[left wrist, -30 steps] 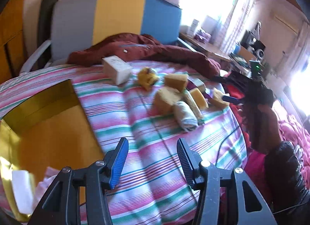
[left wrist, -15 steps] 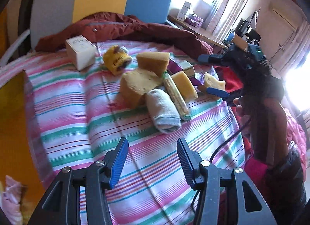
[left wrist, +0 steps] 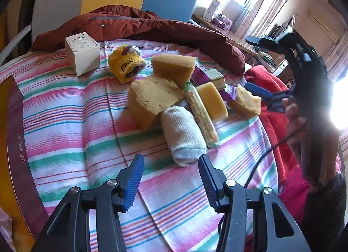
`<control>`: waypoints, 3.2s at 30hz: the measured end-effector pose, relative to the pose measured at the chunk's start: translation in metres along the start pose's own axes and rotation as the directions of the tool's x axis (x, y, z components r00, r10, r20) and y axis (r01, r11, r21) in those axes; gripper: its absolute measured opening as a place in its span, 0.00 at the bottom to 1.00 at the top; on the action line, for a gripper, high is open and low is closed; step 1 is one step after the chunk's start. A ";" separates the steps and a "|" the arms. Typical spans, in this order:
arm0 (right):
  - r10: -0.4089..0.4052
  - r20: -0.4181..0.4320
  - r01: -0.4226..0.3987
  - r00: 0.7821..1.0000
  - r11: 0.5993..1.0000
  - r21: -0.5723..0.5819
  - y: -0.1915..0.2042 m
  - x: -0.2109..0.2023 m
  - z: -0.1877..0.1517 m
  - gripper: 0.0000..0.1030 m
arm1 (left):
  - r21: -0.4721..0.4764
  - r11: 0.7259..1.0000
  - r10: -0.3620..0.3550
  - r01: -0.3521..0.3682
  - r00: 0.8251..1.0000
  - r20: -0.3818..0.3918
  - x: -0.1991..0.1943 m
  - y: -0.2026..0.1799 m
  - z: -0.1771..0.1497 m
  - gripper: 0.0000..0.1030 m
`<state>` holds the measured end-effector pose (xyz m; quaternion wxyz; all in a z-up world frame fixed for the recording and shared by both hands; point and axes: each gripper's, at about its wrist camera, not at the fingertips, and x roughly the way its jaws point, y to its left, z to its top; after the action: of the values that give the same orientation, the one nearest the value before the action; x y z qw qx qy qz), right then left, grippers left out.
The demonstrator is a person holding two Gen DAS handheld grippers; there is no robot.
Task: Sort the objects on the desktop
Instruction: 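Move both tools back over the pile of items, then grasp the white sock with the left tool while the right tool grasps a yellow sponge, then carry the sock and sponge into the gold box and release both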
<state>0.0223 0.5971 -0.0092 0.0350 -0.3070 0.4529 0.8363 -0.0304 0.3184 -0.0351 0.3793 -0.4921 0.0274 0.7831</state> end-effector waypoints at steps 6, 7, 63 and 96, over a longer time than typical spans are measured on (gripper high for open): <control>-0.102 0.010 0.102 0.995 0.994 -0.028 -0.005 0.016 0.014 1.00 | 0.009 1.000 -0.007 0.007 1.000 0.013 0.007 0.001 0.005 0.50; -0.124 0.027 0.125 0.992 0.992 -0.033 -0.007 0.012 0.015 1.00 | 0.005 1.000 -0.010 0.010 1.000 0.009 0.010 0.001 0.006 0.50; -0.167 0.034 0.170 0.985 0.957 -0.236 0.002 0.004 0.013 0.73 | -0.154 0.987 0.061 -0.040 0.988 0.139 -0.066 0.045 -0.020 0.45; -0.248 -0.272 0.043 0.930 0.806 -0.590 0.064 0.077 -0.068 0.72 | -0.241 0.964 0.163 -0.115 0.969 0.187 -0.132 0.097 -0.047 0.45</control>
<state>-0.0292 0.4892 -0.0314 -0.0721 -0.4754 0.1534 0.8633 -0.0250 0.1554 0.0128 0.2650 -0.4461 -0.0672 0.8522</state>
